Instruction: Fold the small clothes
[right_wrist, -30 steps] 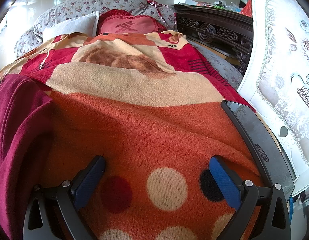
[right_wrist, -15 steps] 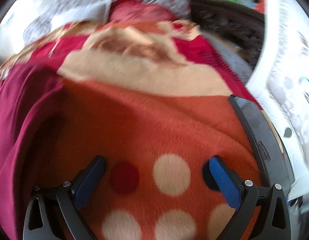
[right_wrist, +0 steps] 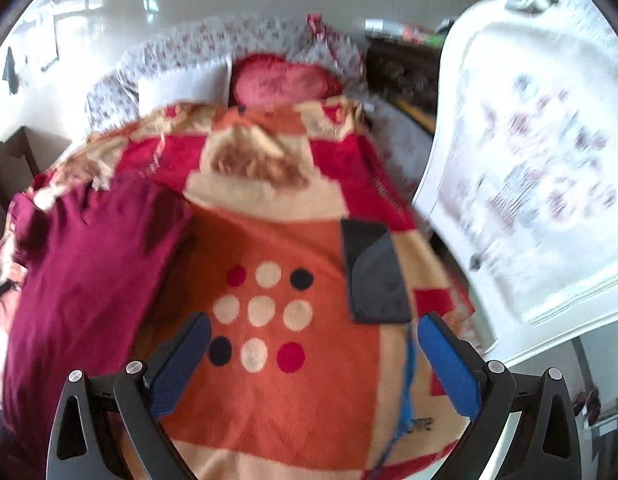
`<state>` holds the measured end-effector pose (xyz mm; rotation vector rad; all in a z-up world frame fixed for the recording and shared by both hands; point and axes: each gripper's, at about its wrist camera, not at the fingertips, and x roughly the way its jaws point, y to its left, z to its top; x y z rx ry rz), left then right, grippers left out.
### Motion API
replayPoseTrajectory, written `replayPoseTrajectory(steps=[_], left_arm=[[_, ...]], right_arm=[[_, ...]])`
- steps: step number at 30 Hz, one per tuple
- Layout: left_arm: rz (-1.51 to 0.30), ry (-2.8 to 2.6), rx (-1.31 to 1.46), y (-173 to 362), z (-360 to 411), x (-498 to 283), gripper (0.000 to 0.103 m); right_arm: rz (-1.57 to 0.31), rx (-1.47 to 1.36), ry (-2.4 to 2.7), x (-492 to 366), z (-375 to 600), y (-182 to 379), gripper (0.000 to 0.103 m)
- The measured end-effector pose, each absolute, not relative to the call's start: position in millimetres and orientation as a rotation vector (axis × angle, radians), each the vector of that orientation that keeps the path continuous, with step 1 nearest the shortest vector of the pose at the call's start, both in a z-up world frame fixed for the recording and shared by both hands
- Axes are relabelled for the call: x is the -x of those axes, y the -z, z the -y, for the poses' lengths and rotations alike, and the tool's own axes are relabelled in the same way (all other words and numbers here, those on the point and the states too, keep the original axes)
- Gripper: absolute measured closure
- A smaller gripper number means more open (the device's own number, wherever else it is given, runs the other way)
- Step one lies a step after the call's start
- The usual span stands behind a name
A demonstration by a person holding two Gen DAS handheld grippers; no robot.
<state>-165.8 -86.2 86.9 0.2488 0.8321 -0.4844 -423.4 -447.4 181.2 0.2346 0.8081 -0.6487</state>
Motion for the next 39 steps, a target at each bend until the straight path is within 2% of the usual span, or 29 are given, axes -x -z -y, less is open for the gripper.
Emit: replayPoseTrajectory(steps=[7,13,23,39], left_arm=[[-0.804,0.51,-0.251,-98.4,90.1,174.0,0.001],[-0.76,0.508,-0.226,-112.0,85.4,171.7,0.001],[-0.755,0.482,-0.204,-114.6,81.5,152.3,0.001],[-0.778,0.497,-0.174,-112.6,92.7,143.3,0.001]], right_arm=[[-0.64,-0.194,0.577,406.7,397.5,-223.4,0.0],[-0.599,-0.258,0.475,346.2,362.7,-205.5,0.0],[-0.67,-0.229,0.421,269.3,318.4,-168.3,0.0],[-0.709,-0.339,0.47,230.7,310.3,-130.3,0.0]])
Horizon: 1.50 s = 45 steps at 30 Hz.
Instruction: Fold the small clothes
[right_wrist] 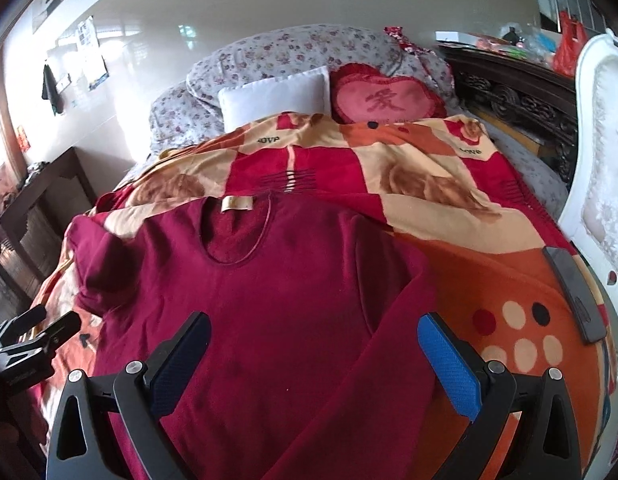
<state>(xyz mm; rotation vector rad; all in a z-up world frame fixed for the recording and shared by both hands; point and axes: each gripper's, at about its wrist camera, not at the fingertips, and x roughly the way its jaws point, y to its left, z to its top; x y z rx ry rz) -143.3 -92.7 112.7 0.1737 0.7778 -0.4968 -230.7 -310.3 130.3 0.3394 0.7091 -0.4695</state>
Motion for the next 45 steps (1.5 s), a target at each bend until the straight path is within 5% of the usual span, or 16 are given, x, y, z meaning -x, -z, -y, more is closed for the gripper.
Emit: replayPoseTrajectory(steps=[45], left_arm=[[-0.813,0.468,-0.146,-94.6,92.9,113.2,0.001]], right_arm=[[-0.82,-0.289,0.49,177.9,299.6,-108.0,0.0]])
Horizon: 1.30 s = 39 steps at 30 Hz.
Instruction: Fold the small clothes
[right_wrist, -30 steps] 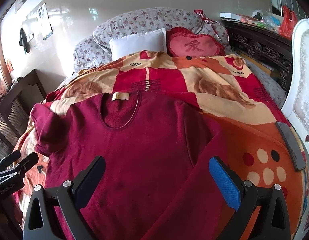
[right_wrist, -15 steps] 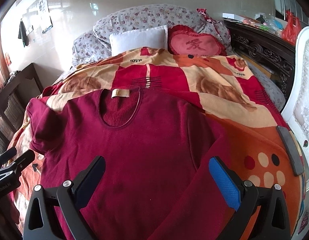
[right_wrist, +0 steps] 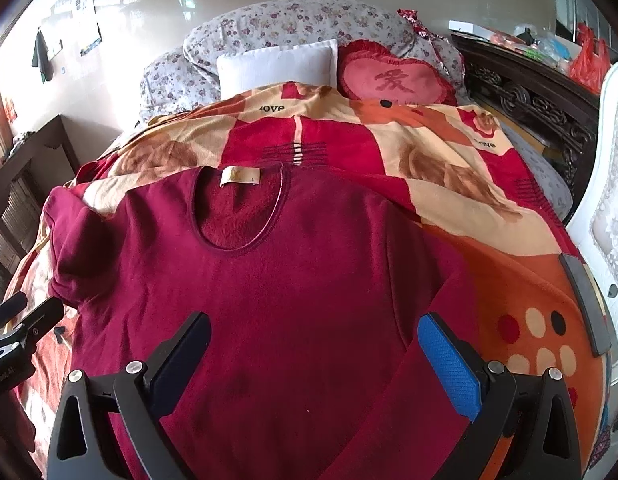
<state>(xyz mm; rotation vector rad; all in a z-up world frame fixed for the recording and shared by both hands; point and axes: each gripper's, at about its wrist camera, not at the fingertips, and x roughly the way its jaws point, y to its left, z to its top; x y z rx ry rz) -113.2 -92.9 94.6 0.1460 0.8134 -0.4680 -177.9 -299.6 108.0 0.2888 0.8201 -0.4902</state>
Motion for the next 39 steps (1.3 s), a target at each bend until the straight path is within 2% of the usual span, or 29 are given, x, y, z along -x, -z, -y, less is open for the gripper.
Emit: replayPoseTrajectory(steps=[10,19,25,32,35,37,39], left_arm=[[-0.828,0.441,-0.133,-86.0,82.5,88.4,0.001],[-0.867,0.331,-0.031,-79.0,26.3,11.6,0.001],[-0.901,0.258,0.18,-75.2,-31.0,-54.6,0.002],[-0.934,0.166,0.336,-63.8,-69.9,-127.9,0.01],[-0.96,0.154,0.381,-51.5,-75.3,-150.0,0.022],[-0.976,0.14,0.388,-43.6,-75.5,-159.5,0.025],[-0.99,0.126,0.386,-35.8,-73.7,-168.1,0.038]], right_arm=[[-0.851,-0.286,0.438,150.8,291.1,-94.0,0.0],[-0.835,-0.288,0.387,122.9,277.0,-91.8,0.001],[-0.847,-0.246,0.359,101.2,265.3,-90.5,0.001],[-0.867,-0.267,0.321,89.3,261.7,-83.7,0.001],[-0.864,-0.27,0.315,86.9,261.3,-84.4,0.001],[-0.865,-0.272,0.314,85.2,262.6,-84.7,0.001],[-0.867,-0.279,0.313,83.9,264.3,-84.3,0.001]])
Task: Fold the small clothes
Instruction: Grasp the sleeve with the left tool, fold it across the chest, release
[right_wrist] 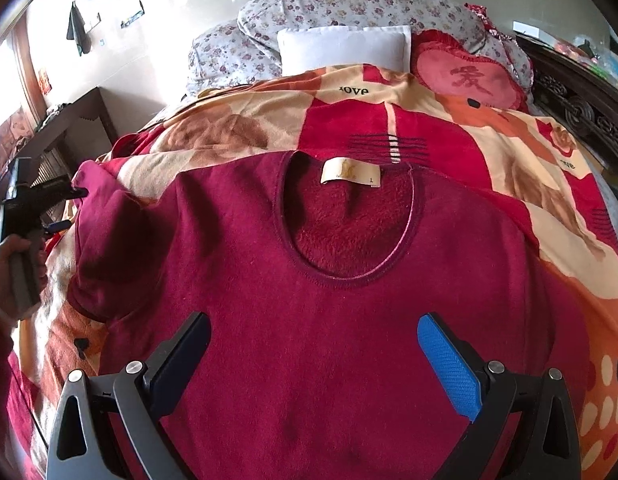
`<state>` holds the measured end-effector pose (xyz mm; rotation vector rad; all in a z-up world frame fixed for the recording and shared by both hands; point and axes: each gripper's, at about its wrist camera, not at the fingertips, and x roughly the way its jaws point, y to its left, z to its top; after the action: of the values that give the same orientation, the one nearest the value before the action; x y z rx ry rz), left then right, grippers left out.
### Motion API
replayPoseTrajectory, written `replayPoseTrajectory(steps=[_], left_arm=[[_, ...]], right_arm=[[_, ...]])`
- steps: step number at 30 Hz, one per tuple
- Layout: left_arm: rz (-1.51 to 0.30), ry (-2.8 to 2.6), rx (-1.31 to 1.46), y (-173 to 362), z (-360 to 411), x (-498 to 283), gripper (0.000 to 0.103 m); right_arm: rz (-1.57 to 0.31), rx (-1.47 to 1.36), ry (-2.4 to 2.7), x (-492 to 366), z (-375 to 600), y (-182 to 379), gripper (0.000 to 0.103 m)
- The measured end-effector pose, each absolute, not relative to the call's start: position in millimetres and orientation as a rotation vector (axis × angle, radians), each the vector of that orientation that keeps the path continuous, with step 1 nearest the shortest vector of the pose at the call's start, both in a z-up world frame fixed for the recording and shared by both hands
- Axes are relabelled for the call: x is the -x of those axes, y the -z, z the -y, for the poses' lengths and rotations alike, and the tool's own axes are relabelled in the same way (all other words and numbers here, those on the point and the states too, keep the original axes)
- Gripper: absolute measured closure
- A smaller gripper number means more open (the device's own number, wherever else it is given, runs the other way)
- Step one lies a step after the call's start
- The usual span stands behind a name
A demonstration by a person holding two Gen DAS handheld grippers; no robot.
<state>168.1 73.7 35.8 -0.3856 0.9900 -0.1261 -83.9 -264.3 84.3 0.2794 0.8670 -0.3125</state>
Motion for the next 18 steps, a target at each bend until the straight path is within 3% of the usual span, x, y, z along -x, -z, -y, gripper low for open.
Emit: replayPoseTrajectory(steps=[2,4,9,18], left_arm=[[-0.987,0.134,0.396,-29.9,-71.2,-172.5,0.04],[-0.96,0.135,0.421,-28.2,-71.2,-174.4,0.05],[-0.945,0.154,0.452,-32.3,-74.1,-179.9,0.092],[-0.775,0.378,0.338,-116.8,-43.5,-107.8,0.096]], right_arm=[[-0.867,-0.287,0.312,83.9,266.0,-83.9,0.001],[-0.873,-0.292,0.316,83.8,268.0,-82.5,0.001],[-0.875,-0.309,0.325,85.5,272.9,-81.4,0.001],[-0.836,-0.347,0.339,96.3,282.2,-88.2,0.001]])
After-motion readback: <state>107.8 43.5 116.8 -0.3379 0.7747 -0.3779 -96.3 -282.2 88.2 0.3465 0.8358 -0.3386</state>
